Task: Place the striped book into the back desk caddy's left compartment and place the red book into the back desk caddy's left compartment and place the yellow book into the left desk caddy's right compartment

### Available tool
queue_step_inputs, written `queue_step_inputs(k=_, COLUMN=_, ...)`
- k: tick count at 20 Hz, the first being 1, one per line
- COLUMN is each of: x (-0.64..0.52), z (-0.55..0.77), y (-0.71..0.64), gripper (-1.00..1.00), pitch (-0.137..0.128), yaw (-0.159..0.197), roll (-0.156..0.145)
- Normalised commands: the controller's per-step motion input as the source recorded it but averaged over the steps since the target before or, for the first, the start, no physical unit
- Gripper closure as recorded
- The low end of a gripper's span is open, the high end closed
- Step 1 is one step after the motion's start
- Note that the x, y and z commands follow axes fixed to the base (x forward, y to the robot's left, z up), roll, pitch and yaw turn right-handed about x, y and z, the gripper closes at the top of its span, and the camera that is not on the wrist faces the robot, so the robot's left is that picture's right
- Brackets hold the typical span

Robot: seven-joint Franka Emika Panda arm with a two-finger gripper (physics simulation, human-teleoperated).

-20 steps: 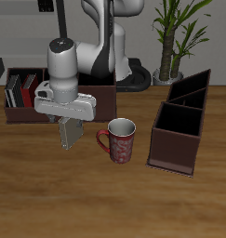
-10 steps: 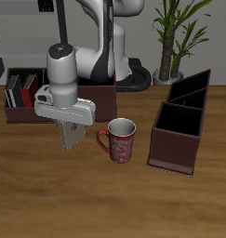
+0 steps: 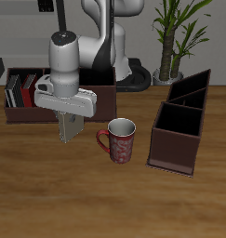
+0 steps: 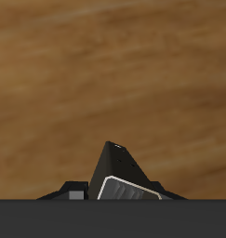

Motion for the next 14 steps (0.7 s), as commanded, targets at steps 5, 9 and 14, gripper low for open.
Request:
queue_step_inputs(k=5, x=-0.18, z=0.71, y=0.16, gripper=1.00, pitch=-0.086, yaw=0.042, roll=-0.030)
queue_step_inputs(k=9, x=-0.22, z=0.78, y=0.14, gripper=1.00, pitch=-0.067, yaw=0.050, roll=-0.047)
queue_step_inputs(k=14, x=-0.13, z=0.44, y=0.02, gripper=1.00, pitch=-0.040, yaw=0.023, roll=-0.013)
